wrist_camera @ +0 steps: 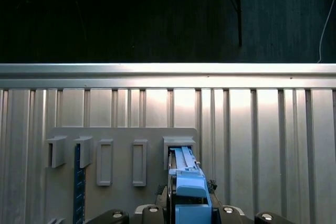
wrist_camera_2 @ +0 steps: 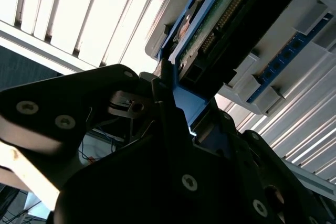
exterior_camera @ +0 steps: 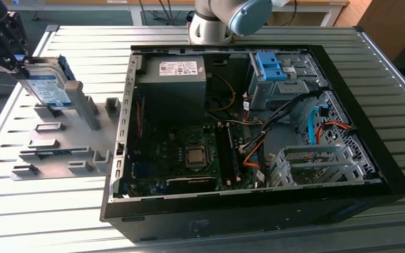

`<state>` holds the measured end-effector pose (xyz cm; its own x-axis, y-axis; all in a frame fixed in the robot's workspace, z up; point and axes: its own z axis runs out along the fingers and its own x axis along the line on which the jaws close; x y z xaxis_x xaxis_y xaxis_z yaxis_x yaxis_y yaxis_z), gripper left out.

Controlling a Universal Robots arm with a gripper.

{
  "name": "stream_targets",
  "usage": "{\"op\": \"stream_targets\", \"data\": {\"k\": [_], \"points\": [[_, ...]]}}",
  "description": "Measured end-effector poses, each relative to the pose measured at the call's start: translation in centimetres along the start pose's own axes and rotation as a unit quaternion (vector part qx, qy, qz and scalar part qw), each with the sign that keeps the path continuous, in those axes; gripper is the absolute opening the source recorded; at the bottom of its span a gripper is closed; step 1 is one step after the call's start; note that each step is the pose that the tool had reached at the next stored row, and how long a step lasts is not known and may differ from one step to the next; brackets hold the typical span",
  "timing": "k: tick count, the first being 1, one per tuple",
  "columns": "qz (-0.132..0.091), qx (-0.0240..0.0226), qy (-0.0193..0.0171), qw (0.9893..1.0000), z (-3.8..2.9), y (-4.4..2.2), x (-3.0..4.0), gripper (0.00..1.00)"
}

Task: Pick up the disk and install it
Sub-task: 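Pick up the disk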

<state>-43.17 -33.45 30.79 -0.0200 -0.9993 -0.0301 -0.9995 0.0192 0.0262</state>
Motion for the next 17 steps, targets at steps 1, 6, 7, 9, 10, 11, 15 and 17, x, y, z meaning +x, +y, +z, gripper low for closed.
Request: {"op": "stream_targets", "data": {"k": [1, 6, 7, 9, 10, 11, 15, 17], "points": [[0.0, 0.0, 0.0, 1.0, -0.03, 0.0, 0.0, 0.37], [0.0, -0.0001, 0.0, 1.0, -0.1, 0.0, 0.0, 0.37], [0.0, -0.0001, 0.0, 1.0, -0.11, 0.0, 0.0, 0.37], [0.0, -0.0001, 0.0001, 1.0, -0.14, 0.01, 0.0, 0.37], [0.0, 0.0, 0.0, 1.0, -0.15, 0.0, 0.0, 0.37], [0.0, 0.0, 0.0, 1.0, -0.15, 0.0, 0.0, 0.37], [0.0, -0.0001, 0.0001, 1.0, -0.22, 0.01, -0.01, 0.37], [0.0, -0.0001, 0.0001, 1.0, -0.29, 0.01, -0.01, 0.37]]}}
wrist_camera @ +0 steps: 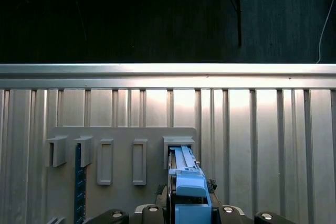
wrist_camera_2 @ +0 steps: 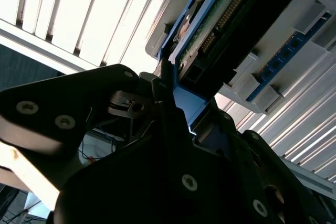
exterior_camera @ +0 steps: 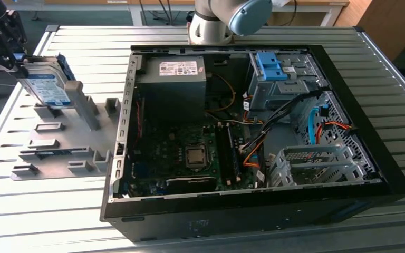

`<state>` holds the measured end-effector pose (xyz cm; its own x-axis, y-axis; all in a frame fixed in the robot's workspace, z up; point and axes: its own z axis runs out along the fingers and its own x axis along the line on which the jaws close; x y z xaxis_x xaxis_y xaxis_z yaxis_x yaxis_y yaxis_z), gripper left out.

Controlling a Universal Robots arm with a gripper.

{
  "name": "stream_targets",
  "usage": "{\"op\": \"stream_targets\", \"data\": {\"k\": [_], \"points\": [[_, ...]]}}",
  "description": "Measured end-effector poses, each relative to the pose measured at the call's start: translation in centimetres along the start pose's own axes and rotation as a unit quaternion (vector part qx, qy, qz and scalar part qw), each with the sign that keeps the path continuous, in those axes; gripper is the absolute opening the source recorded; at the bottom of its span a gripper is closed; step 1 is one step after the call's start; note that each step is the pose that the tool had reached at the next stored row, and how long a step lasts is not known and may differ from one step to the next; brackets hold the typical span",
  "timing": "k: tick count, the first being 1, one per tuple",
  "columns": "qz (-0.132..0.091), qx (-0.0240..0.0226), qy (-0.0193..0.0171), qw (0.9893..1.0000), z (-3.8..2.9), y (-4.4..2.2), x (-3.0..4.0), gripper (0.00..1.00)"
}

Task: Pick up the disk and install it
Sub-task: 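Pick up the disk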

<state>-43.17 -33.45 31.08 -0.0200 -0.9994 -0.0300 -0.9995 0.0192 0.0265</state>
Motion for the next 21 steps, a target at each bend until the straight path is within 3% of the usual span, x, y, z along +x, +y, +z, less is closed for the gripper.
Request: {"op": "stream_targets", "data": {"k": [21], "points": [[0.0, 0.0001, 0.0002, 1.0, -0.77, 0.02, -0.02, 0.37]]}}
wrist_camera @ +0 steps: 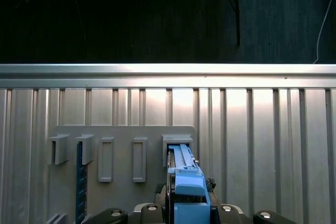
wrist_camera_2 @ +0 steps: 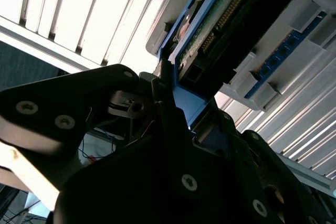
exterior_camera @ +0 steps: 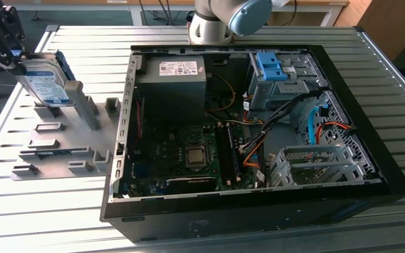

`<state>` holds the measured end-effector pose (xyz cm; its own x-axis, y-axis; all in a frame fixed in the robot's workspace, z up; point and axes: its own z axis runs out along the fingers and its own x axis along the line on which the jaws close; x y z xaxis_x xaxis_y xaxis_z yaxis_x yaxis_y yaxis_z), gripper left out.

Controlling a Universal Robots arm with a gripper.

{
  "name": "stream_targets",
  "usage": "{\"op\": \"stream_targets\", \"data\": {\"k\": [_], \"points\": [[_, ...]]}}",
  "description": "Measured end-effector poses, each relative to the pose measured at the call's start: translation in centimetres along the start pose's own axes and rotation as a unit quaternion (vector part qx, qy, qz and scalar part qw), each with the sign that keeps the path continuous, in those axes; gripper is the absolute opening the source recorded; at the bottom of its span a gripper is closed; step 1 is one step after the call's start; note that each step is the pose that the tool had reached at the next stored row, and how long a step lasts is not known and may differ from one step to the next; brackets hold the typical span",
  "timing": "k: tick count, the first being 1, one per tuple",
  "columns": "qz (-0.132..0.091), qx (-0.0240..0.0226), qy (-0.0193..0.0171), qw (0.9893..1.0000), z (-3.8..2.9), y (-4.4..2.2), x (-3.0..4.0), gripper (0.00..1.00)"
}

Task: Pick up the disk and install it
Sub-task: 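Pick up the disk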

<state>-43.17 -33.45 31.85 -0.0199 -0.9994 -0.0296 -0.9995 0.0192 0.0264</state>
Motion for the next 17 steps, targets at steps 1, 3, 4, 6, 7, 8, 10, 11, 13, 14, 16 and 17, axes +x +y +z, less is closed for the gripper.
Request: {"op": "stream_targets", "data": {"k": [1, 3, 4, 6, 7, 8, 10, 11, 13, 14, 16, 17], "points": [[0.0, -0.0001, 0.0001, 1.0, -0.05, 0.01, 0.0, 0.37], [0.0, 0.0, 0.0, 1.0, -0.09, 0.0, 0.0, 0.37], [0.0, 0.0001, 0.0, 1.0, -0.11, 0.0, 0.0, 0.37], [0.0, 0.0, 0.0, 1.0, -0.17, 0.01, -0.01, 0.37], [0.0, 0.0, 0.0, 1.0, -0.19, 0.01, -0.01, 0.37], [0.0, 0.0, 0.0, 1.0, -0.22, 0.01, -0.01, 0.37], [0.0, 0.0, 0.0, 1.0, -0.27, 0.01, -0.01, 0.37], [0.0, 0.0, 0.0, 1.0, -0.29, 0.01, -0.01, 0.37], [0.0, 0.0, 0.0, 1.0, -0.34, 0.01, -0.01, 0.37], [0.0, 0.0, 0.0, 1.0, -0.36, 0.01, -0.01, 0.37], [0.0, 0.0, 0.0, 1.0, -0.54, 0.02, -0.02, 0.37], [0.0, 0.0, 0.0, 1.0, -0.56, 0.02, -0.02, 0.37]]}}
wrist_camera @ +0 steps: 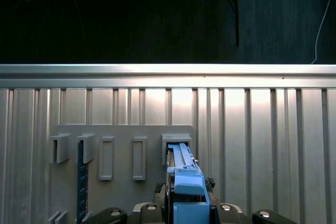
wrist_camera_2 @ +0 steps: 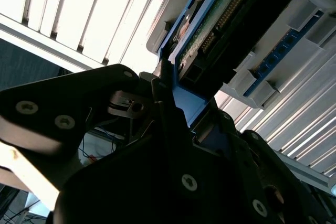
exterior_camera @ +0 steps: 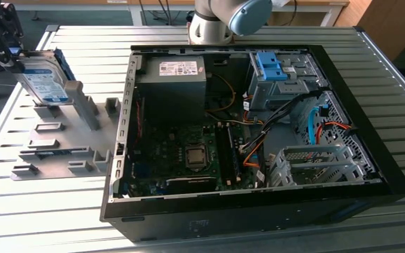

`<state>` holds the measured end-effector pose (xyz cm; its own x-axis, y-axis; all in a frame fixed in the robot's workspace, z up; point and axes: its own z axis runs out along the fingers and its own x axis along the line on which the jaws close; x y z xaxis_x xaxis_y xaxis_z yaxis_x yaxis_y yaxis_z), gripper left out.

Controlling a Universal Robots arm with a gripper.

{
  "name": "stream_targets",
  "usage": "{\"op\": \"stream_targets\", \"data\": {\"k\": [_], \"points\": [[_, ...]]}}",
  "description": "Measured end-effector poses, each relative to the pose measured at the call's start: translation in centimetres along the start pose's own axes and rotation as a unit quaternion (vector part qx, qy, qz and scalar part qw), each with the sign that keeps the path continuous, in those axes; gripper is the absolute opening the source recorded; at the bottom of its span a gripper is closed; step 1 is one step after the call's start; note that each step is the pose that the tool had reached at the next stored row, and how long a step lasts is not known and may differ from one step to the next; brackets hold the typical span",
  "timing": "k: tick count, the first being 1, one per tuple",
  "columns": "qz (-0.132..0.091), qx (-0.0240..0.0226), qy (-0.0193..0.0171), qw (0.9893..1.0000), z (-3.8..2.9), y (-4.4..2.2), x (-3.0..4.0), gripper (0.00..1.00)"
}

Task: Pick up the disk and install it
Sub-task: 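Pick up the disk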

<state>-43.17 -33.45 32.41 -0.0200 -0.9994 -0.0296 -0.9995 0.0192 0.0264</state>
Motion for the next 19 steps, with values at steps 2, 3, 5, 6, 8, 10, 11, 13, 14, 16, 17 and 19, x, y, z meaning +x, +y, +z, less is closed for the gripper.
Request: {"op": "stream_targets", "data": {"k": [2, 3, 5, 6, 8, 10, 11, 13, 14, 16, 17, 19], "points": [[0.0, 0.0, 0.0, 1.0, -0.05, 0.0, 0.0, 0.37], [0.0, 0.0, 0.0, 1.0, -0.07, 0.0, 0.0, 0.37], [0.0, 0.0, 0.0, 1.0, -0.13, 0.01, 0.0, 0.37], [0.0, 0.0, 0.0, 1.0, -0.16, 0.01, 0.0, 0.37], [0.0, 0.0, 0.0, 1.0, -0.22, 0.01, -0.01, 0.37], [0.0, 0.0, 0.0, 1.0, -0.28, 0.01, -0.01, 0.37], [0.0, 0.0, 0.0, 1.0, -0.3, 0.01, -0.01, 0.37], [0.0, 0.0, 0.0, 1.0, -0.37, 0.01, -0.01, 0.37], [0.0, 0.0, 0.0, 1.0, -0.4, 0.01, -0.01, 0.37], [0.0, 0.0, 0.0, 1.0, -0.46, 0.01, -0.01, 0.37], [0.0, 0.0, 0.0, 1.0, -0.49, 0.01, -0.01, 0.37], [0.0, 0.0, 0.0, 1.0, -0.56, 0.01, -0.02, 0.37]]}}
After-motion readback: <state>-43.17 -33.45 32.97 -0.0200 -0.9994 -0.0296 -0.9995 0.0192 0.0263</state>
